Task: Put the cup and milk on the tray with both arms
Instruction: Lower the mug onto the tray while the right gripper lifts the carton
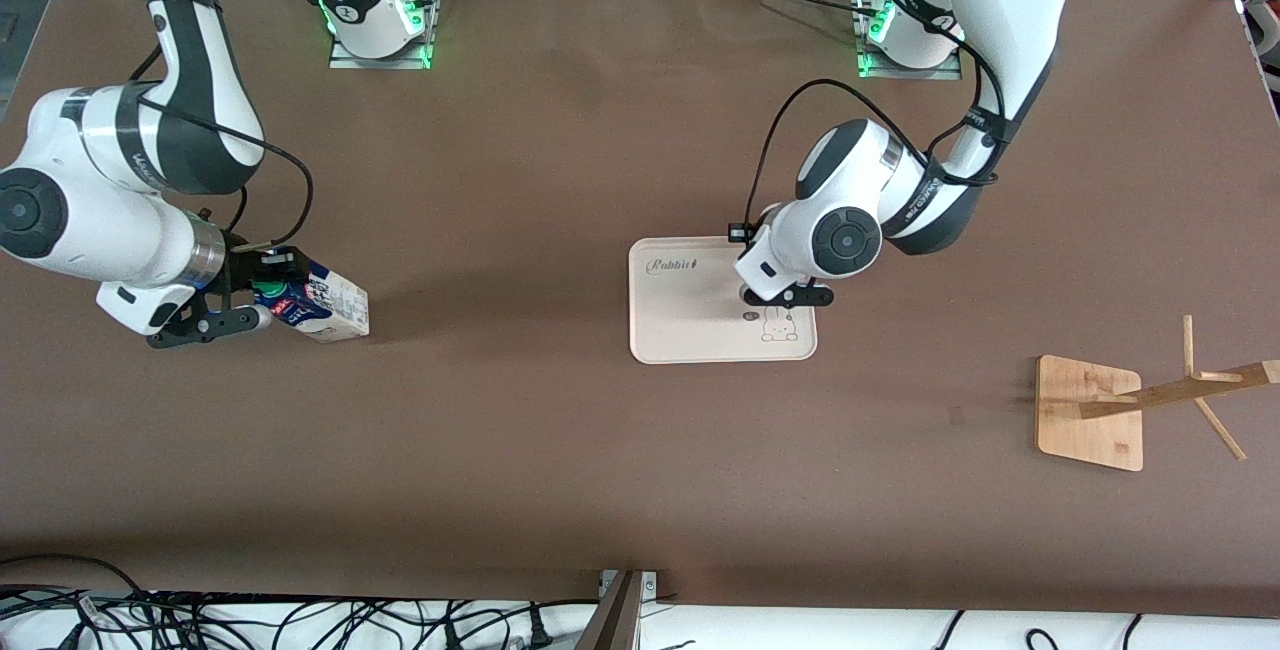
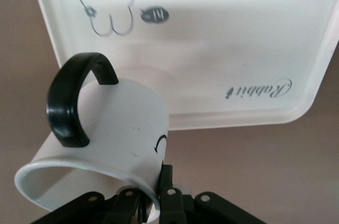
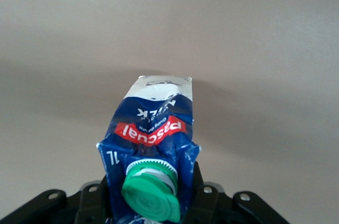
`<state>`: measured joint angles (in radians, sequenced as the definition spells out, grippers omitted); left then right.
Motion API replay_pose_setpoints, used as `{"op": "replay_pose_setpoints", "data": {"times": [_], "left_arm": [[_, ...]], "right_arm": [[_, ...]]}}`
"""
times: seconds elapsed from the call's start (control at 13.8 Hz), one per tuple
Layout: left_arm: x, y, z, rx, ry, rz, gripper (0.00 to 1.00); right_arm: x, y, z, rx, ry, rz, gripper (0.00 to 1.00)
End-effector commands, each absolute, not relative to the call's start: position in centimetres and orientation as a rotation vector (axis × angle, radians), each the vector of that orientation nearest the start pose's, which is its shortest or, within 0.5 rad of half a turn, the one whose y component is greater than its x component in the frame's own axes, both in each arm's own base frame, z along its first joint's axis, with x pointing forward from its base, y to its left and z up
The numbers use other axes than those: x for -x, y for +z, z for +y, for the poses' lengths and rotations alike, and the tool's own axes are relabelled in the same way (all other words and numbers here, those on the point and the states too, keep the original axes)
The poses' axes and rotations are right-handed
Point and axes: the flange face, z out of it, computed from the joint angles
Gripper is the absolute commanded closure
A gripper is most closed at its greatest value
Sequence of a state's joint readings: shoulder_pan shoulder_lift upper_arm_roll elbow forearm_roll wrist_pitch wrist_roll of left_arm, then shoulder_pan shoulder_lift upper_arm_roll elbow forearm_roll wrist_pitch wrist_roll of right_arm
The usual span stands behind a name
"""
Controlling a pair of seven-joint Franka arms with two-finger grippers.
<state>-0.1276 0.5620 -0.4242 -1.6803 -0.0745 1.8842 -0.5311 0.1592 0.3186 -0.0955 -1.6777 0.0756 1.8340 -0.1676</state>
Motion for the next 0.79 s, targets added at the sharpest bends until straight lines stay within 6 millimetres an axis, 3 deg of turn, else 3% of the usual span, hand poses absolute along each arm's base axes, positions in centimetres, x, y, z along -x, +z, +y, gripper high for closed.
{"op": "replay_pose_setpoints", "data": {"times": [0.0,0.14,0.29,0.72], "left_arm": [[-57.3,27.2,-32.2,3.153,0.672,-0.086,1.0],[-57.8,26.7,-32.8,3.151,0.664,-0.086,1.0],[-58.6,25.5,-31.4,3.132,0.661,-0.105,1.0],[-57.8,24.3,-31.5,3.088,0.71,-0.143,1.0]], "right_arm": [[-63.1,42.7,5.8,3.009,0.245,-0.281,0.46],[-63.1,43.1,6.1,2.997,0.251,-0.283,0.46],[-63.0,43.3,7.0,2.973,0.248,-0.251,0.46],[-62.9,44.3,10.3,2.98,0.238,-0.2,0.46]]}}
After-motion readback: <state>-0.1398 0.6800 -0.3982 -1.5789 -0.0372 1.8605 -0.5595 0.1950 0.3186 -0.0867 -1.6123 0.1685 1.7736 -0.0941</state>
